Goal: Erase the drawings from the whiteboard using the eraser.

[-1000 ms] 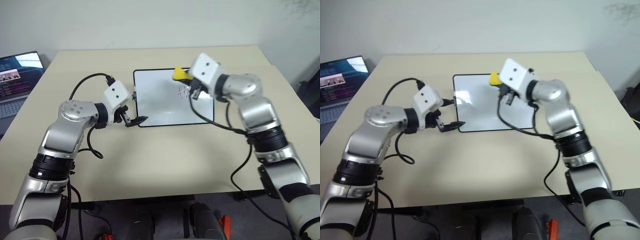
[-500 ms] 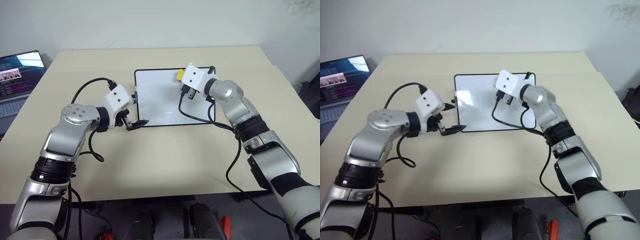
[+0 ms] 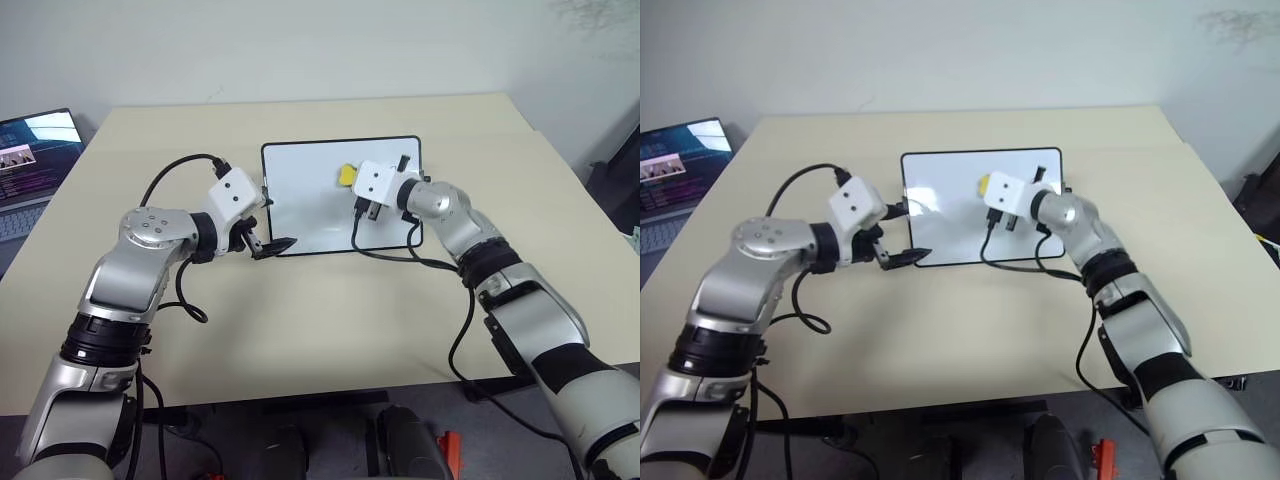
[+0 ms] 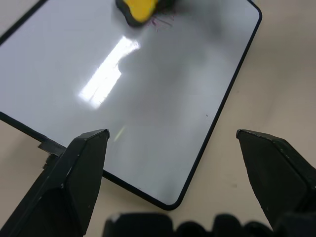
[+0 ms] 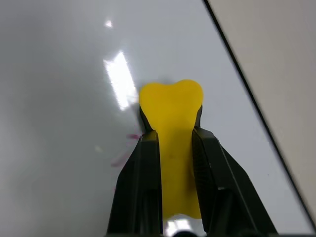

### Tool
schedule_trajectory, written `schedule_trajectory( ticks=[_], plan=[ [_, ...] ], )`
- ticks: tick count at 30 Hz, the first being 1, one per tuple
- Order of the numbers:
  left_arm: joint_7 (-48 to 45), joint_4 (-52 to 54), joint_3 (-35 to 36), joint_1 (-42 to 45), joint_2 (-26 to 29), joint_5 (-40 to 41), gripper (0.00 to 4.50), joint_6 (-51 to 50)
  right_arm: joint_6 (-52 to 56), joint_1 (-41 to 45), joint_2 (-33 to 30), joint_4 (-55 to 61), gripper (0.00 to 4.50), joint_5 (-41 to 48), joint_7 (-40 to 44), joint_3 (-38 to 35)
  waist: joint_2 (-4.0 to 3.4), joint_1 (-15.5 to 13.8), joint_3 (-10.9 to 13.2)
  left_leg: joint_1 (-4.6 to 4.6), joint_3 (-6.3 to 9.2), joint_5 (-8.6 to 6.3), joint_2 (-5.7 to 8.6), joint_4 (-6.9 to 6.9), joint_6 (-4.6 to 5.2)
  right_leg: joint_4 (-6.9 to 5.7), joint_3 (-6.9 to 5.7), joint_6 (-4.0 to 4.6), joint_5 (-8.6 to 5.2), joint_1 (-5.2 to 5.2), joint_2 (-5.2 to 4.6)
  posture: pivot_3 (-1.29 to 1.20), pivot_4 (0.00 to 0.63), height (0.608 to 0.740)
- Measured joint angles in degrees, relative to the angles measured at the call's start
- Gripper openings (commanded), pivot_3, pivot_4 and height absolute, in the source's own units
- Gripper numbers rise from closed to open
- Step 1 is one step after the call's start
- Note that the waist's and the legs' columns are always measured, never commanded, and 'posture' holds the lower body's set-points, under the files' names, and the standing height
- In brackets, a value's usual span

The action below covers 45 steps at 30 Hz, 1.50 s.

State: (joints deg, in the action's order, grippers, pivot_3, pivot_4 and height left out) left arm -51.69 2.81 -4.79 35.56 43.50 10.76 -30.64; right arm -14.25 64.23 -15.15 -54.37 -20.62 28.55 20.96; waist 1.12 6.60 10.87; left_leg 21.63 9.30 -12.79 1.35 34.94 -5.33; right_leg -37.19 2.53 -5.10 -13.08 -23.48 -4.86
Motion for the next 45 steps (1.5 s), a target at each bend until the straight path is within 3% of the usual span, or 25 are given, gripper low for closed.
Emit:
schedule_trajectory(
  ticks=[5, 9, 24, 37, 45],
  plan=[
    [-0.05, -0.01, 0.67, -0.02, 0.08, 0.27, 4.5, -0.01, -1.17, -4.31, 0.51, 0.69, 0.52, 2.5, 6.94, -0.53, 0.07, -0.09, -0.04, -0.45, -0.03, 0.0, 0.0, 0.01, 0.0, 0.02, 0.05, -0.25, -0.15, 0.45, 0.0, 0.0, 0.15, 0.74],
    [-0.08, -0.01, 0.67, -0.01, 0.08, 0.42, 4.5, -0.04, -0.16, -4.94, 0.57, 0.27, 0.52, 2.76, 7.12, -0.62, 0.07, -0.14, -0.04, -0.83, 0.0, 0.01, -0.03, 0.01, 0.02, -0.04, 0.05, -0.24, -0.14, 0.82, 0.04, 0.0, 0.15, 0.74],
    [-0.04, -0.11, 0.68, 0.01, 0.08, 0.51, 4.5, -0.07, 7.04, 6.25, 1.52, -9.82, 0.51, 3.93, -7.84, -6.67, 0.06, -0.34, -0.03, -0.69, -0.01, 0.14, -0.03, -0.11, 0.19, 0.16, 0.08, -0.2, 0.09, 0.71, 0.07, 0.0, 0.15, 0.74],
    [0.74, -0.09, 0.69, 0.01, 0.08, 0.63, 4.5, -0.23, 12.42, 3.35, 6.56, -4.89, 0.51, 6.33, 1.57, -6.87, 0.05, 0.15, -0.03, -0.71, -0.03, 0.14, -0.09, -0.13, 0.19, 0.14, 0.1, -0.2, 0.07, 0.67, 0.12, 0.0, 0.15, 0.74],
    [1.03, -0.08, 0.7, 0.0, 0.08, 0.75, 4.5, -0.3, 16.47, 2.17, 8.2, -4.2, 0.51, 9.96, 1.28, -10.48, 0.05, -0.07, -0.03, -0.75, 0.0, 0.14, -0.09, -0.1, 0.19, 0.08, 0.09, -0.21, 0.09, 0.72, 0.12, 0.0, 0.15, 0.74]
  ],
)
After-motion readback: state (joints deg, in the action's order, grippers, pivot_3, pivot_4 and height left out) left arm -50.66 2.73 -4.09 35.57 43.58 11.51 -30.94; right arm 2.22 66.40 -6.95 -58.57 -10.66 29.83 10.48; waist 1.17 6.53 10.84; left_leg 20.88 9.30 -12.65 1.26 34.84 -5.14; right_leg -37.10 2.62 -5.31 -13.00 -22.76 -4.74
